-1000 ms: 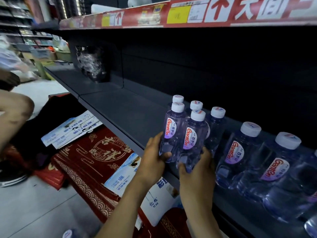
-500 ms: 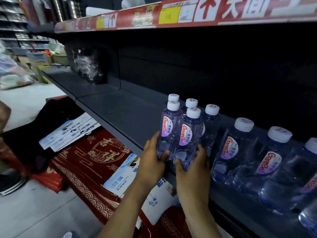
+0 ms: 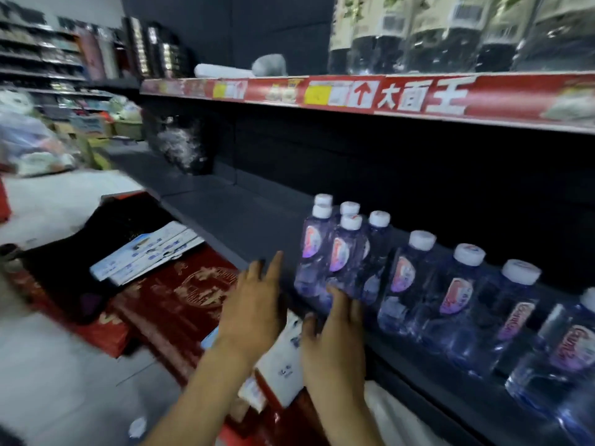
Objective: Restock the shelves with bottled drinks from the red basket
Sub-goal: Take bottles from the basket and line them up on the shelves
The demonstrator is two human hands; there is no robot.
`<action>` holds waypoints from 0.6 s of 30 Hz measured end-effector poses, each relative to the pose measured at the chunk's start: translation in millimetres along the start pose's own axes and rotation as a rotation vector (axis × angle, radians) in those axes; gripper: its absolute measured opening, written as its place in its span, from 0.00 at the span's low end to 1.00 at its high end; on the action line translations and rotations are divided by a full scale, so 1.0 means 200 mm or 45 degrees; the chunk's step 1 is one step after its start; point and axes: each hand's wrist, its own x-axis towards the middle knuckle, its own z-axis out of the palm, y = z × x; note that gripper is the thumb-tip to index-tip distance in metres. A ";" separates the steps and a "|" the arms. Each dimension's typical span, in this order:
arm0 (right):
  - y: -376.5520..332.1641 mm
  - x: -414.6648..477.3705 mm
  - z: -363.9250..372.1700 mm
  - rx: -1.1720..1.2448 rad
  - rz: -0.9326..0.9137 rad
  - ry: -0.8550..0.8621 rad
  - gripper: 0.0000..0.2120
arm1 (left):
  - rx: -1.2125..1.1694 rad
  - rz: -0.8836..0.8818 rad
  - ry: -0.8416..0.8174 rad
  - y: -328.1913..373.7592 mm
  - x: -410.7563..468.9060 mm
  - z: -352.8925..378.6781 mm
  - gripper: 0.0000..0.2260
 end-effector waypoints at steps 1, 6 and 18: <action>-0.04 -0.03 0.01 0.021 -0.049 -0.023 0.22 | 0.065 -0.034 0.016 -0.05 -0.05 -0.08 0.34; -0.35 -0.25 0.15 0.129 -0.293 -0.281 0.14 | 0.374 -0.282 0.059 -0.43 -0.41 -0.49 0.29; -1.00 -0.96 0.79 0.117 -0.889 -1.176 0.09 | 0.586 -1.142 -0.020 -1.30 -1.61 -1.00 0.18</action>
